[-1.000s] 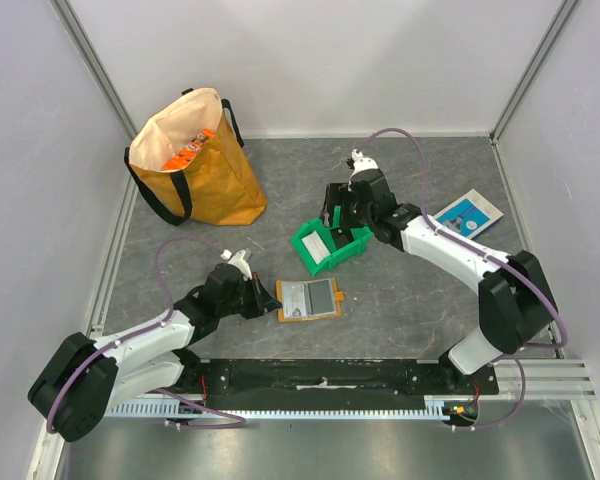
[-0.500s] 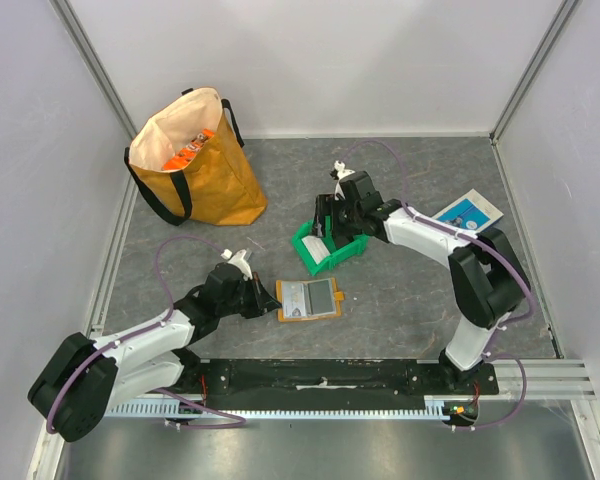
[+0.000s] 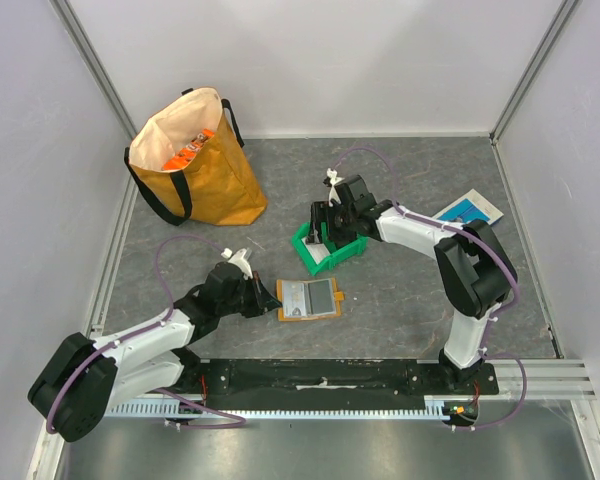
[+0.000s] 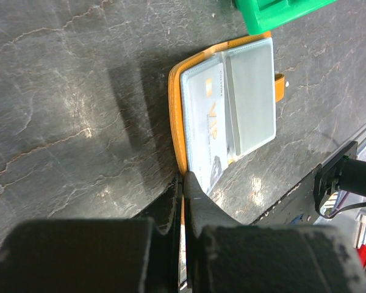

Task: Put the credit cards into the card holder
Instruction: Pick up the credit card from the storage box.

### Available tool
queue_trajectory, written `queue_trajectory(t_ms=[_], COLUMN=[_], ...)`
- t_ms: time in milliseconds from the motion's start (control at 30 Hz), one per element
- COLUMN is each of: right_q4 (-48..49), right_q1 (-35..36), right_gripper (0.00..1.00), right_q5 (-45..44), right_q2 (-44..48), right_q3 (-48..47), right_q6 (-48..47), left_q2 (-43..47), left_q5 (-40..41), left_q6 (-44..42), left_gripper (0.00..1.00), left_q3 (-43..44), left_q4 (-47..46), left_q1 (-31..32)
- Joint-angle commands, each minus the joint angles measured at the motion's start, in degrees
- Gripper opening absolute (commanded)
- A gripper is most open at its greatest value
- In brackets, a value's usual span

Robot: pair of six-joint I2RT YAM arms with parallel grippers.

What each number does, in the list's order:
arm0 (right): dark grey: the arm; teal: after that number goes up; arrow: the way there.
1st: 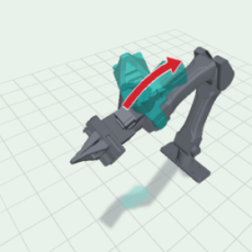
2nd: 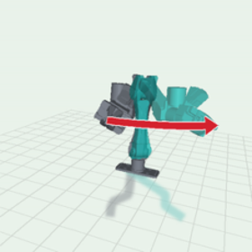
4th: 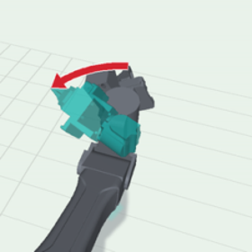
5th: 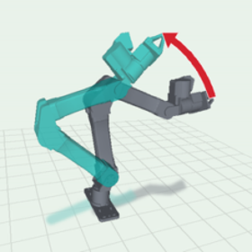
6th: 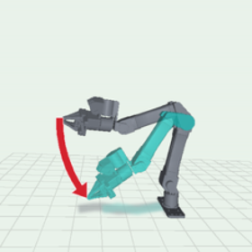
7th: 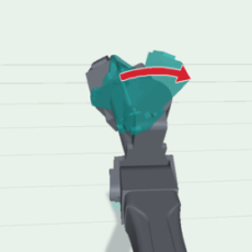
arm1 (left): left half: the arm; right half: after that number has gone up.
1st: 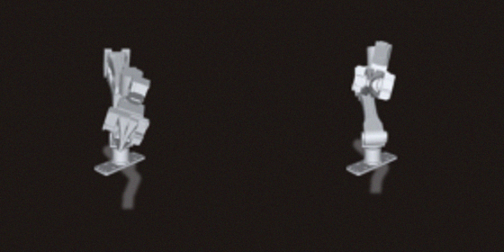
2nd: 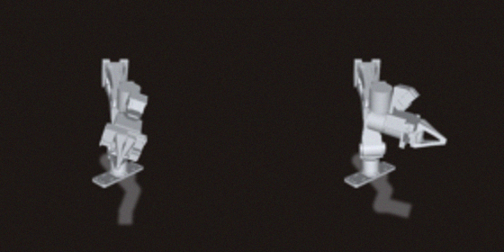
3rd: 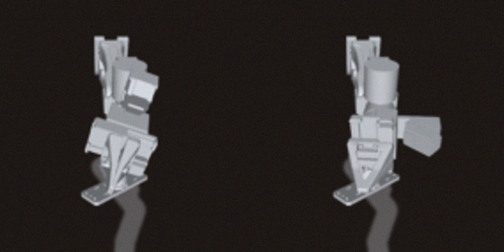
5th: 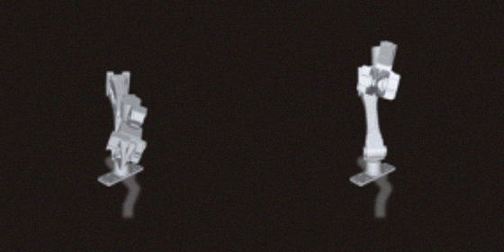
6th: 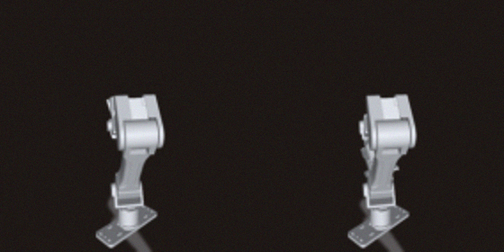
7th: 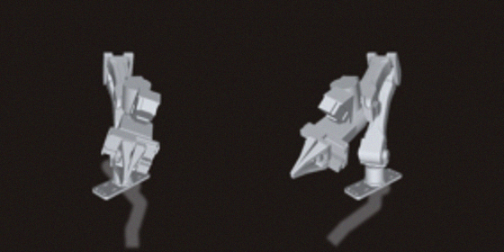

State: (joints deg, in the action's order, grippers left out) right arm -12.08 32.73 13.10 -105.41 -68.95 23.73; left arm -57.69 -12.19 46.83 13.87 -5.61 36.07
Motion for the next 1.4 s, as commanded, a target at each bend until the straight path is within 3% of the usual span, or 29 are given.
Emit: queue_trajectory(t_ms=[0, 467, 800, 1367], right_q4=[0.83, 0.83, 0.65, 0.56], right_q1=[-0.21, -0.21, -0.21, -0.83], right_gripper=[0.79, 0.59, 0.52, 0.3], right_q5=[3.77, 8.16, 8.52, 8.87], right_q2=[-0.5, -0.06, 0.64, 1.43], right_q3=[-2.86, -2.68, -2.68, -2.33], right_q6=[-1.4, -1.14, -1.05, -0.96], left_q2=[0.21, -0.05, -0.32, -1.37], left_q5=[0.15, 0.14, 0.14, -0.38], left_q6=[-2.53, -2.71, -2.71, -2.71], left_gripper=[0.02, 0.02, 0.02, 0.02], left_q3=[2.13, 1.95, 2.13, 2.22], left_q4=[-0.11, -0.19, -0.19, -0.9], left_q1=[-0.04, 0.05, -0.04, 0.05])
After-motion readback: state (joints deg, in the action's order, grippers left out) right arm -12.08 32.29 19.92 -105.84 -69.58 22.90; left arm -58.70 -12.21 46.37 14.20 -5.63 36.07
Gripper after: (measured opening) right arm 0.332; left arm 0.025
